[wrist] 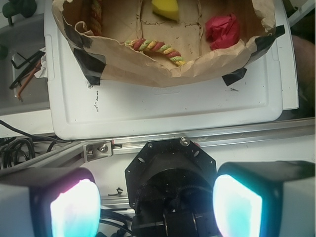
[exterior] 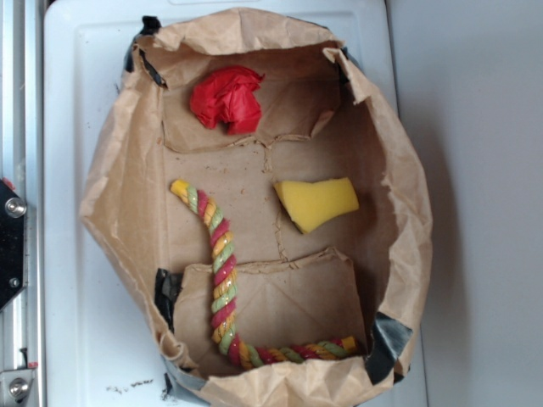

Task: Grab the multicolored rope.

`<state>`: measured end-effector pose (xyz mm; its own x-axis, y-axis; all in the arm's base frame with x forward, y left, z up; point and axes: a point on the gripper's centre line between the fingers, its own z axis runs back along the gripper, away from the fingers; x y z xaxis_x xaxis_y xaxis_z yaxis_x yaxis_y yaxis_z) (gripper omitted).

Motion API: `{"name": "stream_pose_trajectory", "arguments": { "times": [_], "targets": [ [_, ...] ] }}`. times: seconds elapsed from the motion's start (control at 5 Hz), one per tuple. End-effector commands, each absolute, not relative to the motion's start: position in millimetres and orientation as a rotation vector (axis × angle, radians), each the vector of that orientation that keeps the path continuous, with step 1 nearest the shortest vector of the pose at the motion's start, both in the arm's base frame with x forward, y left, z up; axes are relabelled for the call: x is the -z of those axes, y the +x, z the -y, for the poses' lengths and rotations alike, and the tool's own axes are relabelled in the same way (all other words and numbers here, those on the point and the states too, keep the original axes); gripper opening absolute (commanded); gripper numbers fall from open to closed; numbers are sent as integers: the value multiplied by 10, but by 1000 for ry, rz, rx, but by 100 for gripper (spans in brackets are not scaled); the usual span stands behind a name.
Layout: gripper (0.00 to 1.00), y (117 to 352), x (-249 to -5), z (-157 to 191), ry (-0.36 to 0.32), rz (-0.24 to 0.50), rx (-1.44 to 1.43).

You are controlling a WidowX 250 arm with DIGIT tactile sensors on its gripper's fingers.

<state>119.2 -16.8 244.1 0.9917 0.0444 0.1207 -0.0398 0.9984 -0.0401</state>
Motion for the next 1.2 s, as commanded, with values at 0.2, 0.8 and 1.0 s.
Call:
{"name": "stream_pose_trajectory", "arguments": {
  "times": [0.2,0.8,1.0],
  "targets": [
    [100,1692,-2434,20,-14,130,-14],
    [100,2896,-1944,-291,55,127,383],
    [100,3041,-1655,-286,59,122,634]
  ]
}}
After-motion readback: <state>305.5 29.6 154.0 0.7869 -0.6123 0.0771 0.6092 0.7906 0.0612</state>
